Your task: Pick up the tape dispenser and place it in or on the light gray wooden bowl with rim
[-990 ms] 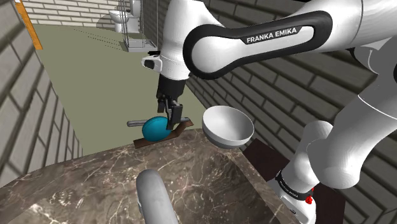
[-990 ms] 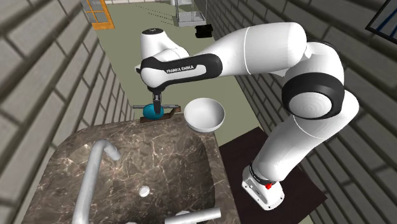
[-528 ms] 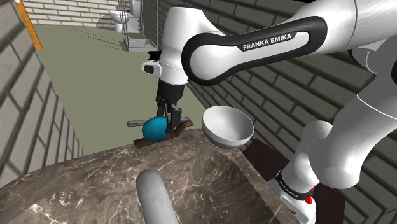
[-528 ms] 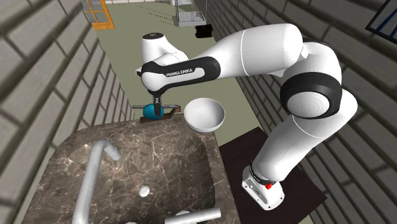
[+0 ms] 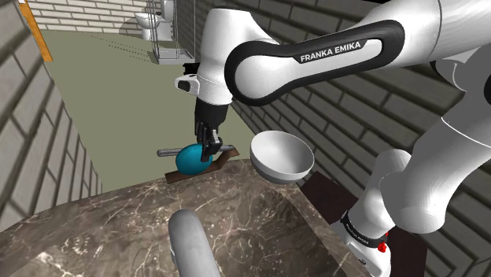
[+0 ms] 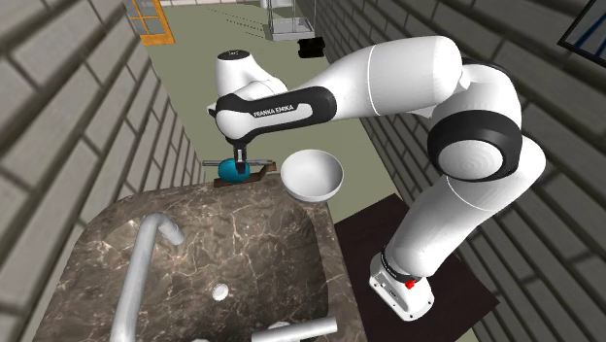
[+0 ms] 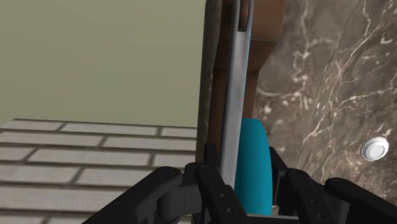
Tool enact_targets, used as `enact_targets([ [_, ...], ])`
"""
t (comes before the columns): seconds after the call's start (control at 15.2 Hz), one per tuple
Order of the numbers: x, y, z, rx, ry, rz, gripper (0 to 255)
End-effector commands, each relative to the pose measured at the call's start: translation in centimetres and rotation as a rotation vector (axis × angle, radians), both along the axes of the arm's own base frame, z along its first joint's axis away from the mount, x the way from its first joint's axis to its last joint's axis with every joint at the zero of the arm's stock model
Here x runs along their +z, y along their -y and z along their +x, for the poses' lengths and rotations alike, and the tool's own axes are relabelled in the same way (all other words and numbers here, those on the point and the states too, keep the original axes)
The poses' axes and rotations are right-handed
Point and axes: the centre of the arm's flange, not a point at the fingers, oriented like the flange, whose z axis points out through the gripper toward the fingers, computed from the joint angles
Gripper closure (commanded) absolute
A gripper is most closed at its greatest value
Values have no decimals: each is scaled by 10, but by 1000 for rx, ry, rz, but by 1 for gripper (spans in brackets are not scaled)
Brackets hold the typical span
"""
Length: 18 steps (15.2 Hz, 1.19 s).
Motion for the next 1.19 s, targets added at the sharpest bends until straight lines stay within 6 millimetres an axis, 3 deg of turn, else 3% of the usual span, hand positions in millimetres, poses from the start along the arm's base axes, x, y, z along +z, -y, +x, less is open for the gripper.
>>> enact_targets([
  [0.0, 0, 0, 0, 0, 0, 0, 255],
  [0.2, 0, 0, 0, 0, 0, 0, 255],
  [1.12, 74, 0, 0, 0, 0, 0, 255],
])
